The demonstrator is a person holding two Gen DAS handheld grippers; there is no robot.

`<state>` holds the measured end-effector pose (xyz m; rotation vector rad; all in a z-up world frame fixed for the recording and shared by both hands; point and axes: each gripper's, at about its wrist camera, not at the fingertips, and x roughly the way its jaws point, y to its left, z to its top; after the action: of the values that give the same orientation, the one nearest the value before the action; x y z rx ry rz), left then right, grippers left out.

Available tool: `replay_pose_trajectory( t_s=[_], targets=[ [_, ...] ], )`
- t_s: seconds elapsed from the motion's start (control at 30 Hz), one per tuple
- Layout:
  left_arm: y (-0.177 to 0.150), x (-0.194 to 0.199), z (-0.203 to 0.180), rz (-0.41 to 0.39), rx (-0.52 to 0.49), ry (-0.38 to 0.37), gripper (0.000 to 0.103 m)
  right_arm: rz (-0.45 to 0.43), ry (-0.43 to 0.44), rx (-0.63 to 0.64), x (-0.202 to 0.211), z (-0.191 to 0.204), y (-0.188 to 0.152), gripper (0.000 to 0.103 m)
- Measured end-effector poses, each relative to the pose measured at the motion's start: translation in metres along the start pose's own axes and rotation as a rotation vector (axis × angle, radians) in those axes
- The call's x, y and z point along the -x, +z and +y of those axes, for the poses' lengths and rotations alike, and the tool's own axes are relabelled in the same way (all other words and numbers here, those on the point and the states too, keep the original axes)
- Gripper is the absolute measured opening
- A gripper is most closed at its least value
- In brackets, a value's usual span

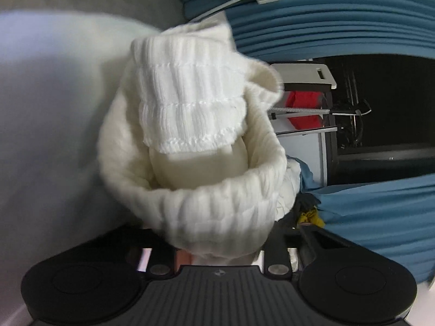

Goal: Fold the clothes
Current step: 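Fold the waistband over with the left gripper while the right gripper grasps the ribbed cuffs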

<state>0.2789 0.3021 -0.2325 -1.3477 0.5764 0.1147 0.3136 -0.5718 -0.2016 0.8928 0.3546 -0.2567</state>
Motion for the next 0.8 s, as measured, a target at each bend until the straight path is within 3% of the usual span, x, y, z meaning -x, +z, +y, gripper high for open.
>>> replay_pose_trajectory(
  t_s=[0.13,0.23,0.37,0.5,0.6,0.73,0.8],
  targets=[
    [0.004,0.019,-0.016,-0.023,-0.080,0.013,0.015,-0.079,-0.014,0.009,0.021,0.013,-0.004,0.014],
    [0.007,0.038,-0.016,-0.027,-0.047,0.000,0.012,-0.117,-0.010,0.002,0.045,0.021,-0.004,0.013],
    [0.012,0.075,-0.023,-0.041,-0.079,0.009,0.011,-0.124,-0.019,-0.045,0.085,0.023,-0.008,0.013],
    [0.012,0.138,-0.033,-0.083,-0.138,0.048,0.011,-0.054,-0.042,-0.067,0.124,0.015,-0.024,0.013],
    [0.014,0.184,-0.030,-0.082,-0.128,0.059,0.011,0.016,-0.056,-0.134,0.151,0.002,-0.042,0.013],
    [0.015,0.235,-0.033,-0.108,-0.242,0.099,0.011,0.071,-0.044,-0.235,0.188,-0.008,-0.057,0.013],
    [0.012,0.251,-0.022,-0.091,-0.245,0.121,0.012,0.087,-0.032,-0.214,0.203,-0.006,-0.061,0.013]
  ],
)
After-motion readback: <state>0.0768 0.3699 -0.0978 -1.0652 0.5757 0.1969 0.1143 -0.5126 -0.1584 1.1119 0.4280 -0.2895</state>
